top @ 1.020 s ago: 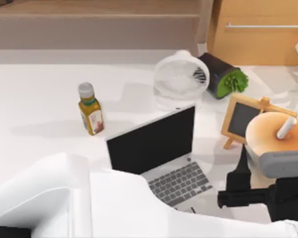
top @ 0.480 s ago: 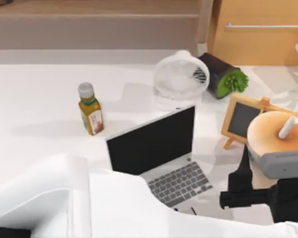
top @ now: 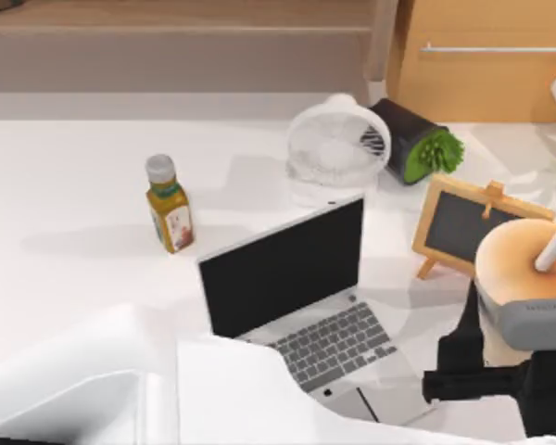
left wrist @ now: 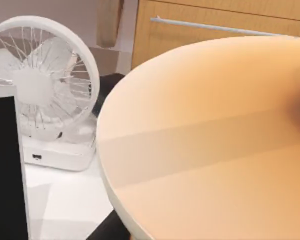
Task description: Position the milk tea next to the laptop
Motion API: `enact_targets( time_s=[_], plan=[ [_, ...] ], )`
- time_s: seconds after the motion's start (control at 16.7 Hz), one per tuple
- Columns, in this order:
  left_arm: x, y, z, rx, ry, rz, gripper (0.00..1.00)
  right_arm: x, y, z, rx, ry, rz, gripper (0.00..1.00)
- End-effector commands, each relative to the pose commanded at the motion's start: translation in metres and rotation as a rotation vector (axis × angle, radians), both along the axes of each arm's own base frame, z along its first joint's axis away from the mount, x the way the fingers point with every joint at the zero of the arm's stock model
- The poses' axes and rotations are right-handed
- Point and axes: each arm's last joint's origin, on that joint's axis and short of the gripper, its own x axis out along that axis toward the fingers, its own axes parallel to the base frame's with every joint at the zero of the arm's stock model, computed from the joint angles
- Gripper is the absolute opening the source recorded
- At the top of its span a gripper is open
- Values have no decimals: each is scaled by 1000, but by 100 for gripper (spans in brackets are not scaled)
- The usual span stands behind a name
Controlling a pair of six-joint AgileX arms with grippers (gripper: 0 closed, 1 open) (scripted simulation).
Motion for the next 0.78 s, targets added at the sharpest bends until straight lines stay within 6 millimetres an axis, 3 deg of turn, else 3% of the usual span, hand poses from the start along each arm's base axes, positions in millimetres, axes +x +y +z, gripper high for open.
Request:
enact_targets(
  time_s=[0.3, 0.6, 0.78],
  plan=[
    [1, 2, -10, 17, 10, -3, 0, 0, 0, 0, 0, 0, 0, 100],
    [7, 8, -39, 94, 25, 10, 0, 0, 0, 0, 0, 0, 0, 100],
    [8, 9, -42, 101, 27, 10, 0, 0, 0, 0, 0, 0, 0, 100]
  ],
)
